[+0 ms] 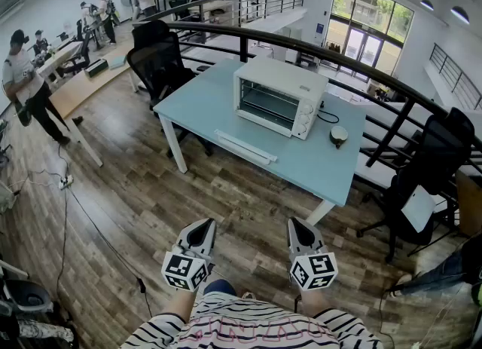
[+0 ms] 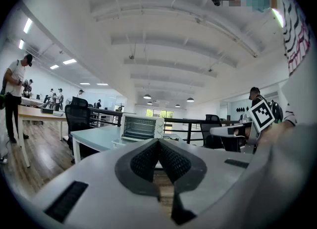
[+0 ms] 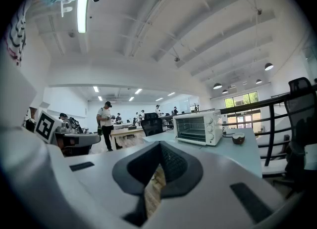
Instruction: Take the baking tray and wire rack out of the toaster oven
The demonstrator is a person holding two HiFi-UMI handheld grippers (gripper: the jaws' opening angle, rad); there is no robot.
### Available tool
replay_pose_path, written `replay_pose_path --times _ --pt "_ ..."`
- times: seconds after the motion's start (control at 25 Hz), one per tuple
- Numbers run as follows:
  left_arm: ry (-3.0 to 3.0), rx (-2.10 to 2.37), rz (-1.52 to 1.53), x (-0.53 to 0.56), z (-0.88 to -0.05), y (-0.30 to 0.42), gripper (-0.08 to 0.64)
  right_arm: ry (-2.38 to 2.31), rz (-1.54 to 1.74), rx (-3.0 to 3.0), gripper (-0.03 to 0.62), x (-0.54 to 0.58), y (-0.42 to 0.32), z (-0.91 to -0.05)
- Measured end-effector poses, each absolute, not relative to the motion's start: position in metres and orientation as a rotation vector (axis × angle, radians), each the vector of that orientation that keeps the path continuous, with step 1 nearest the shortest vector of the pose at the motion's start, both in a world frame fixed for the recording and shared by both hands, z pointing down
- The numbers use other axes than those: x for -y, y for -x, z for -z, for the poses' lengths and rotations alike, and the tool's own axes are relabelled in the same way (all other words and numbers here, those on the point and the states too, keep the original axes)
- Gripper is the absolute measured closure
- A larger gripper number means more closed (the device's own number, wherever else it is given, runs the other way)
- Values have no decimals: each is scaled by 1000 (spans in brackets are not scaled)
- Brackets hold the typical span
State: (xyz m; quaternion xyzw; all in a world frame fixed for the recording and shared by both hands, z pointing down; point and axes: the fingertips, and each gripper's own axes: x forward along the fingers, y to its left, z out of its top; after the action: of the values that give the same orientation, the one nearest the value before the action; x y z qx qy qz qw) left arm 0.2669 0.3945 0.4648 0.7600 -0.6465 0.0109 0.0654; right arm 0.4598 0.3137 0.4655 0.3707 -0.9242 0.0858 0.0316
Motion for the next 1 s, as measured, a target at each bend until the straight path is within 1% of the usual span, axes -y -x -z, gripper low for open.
replay_pose_path --times 0.36,0.6,0.8,0.84,0.88,0.92,1.0 --pt "-2297 1942 12 -374 -471 -255 540 -1172 -327 2839 568 -294 -452 -475" --pt "-2316 1805 103 -336 -483 -207 538 -1248 -571 2899 566 -266 -410 -482" --pt "-2366 1635 118 -302 -489 -162 532 -1421 -741 2882 563 -245 -371 -490" --pt "-2375 1599 117 -294 -489 -152 510 -1465 -765 2873 563 -241 -364 -491" --pt "-2385 1563 114 -287 -489 -143 446 -1509 -788 2864 563 -237 -356 -491" --pt "-2394 1527 111 -279 -489 -133 410 -1551 -811 2854 563 -233 -348 -491" --pt "-2411 1467 104 -267 -486 -111 410 -1629 -850 2830 561 -228 -329 -491"
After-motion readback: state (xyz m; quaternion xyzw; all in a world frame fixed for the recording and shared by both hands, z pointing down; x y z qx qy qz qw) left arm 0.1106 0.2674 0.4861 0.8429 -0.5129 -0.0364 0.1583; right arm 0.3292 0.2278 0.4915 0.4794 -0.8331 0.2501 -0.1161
